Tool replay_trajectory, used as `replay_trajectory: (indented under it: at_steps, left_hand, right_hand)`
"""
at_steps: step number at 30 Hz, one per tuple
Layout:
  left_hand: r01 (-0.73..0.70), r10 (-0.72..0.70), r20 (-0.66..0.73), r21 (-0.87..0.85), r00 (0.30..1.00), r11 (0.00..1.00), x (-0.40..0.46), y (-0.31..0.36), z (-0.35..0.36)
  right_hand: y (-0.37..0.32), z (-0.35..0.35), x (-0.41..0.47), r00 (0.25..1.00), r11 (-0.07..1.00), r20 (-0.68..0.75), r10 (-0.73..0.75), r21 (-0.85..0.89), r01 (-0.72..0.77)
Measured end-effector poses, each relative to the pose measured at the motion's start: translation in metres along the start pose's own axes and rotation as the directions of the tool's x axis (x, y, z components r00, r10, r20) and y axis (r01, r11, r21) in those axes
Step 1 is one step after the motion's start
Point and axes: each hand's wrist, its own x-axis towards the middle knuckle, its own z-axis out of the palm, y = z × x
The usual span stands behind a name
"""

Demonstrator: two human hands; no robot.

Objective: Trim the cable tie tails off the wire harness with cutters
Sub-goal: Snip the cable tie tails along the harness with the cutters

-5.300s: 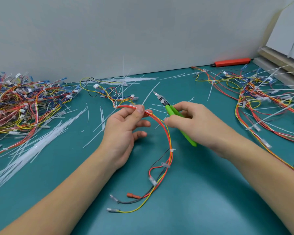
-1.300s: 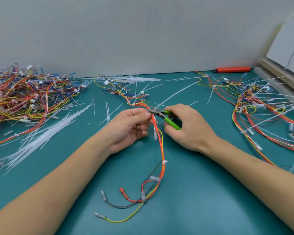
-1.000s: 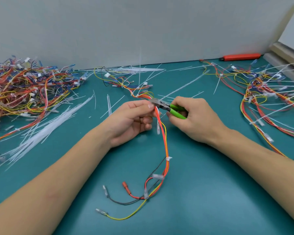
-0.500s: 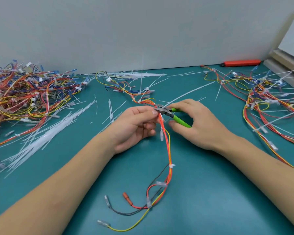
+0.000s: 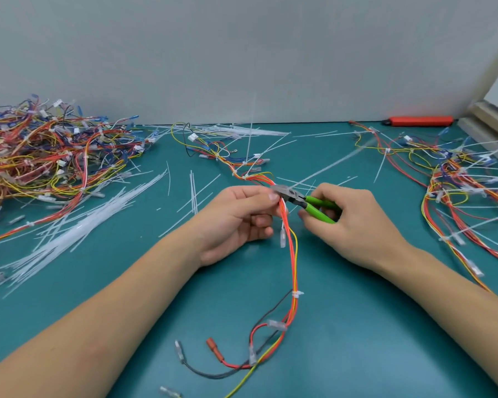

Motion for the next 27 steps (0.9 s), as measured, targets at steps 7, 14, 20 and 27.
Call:
replay_trajectory:
  at_steps: [7,14,20,27]
  left_hand:
    - [-0.02,0.021,-0.048,0.009,0.999,1.0,-0.001,-0.005,0.002]
    - [-0.002,0.004,-0.085,0.03,0.996,1.0,0.0,-0.001,0.008]
    - [-0.009,0.012,-0.1,0.035,0.995,0.999,-0.002,-0.002,0.009]
    - [-0.055,0.06,-0.106,0.051,0.993,0.997,-0.003,-0.009,0.006]
  right_hand:
    - [0.0,-0.003,-0.004,0.999,1.0,0.031,-0.013,-0.027,0.014]
    - [-0.002,-0.005,-0.006,0.998,0.999,0.052,-0.028,-0.019,0.029]
    - [0.0,-0.005,-0.006,0.998,0.999,0.037,-0.041,-0.007,0.042]
    - [0.001,-0.003,-0.006,0.999,0.999,0.027,-0.04,0.011,0.04]
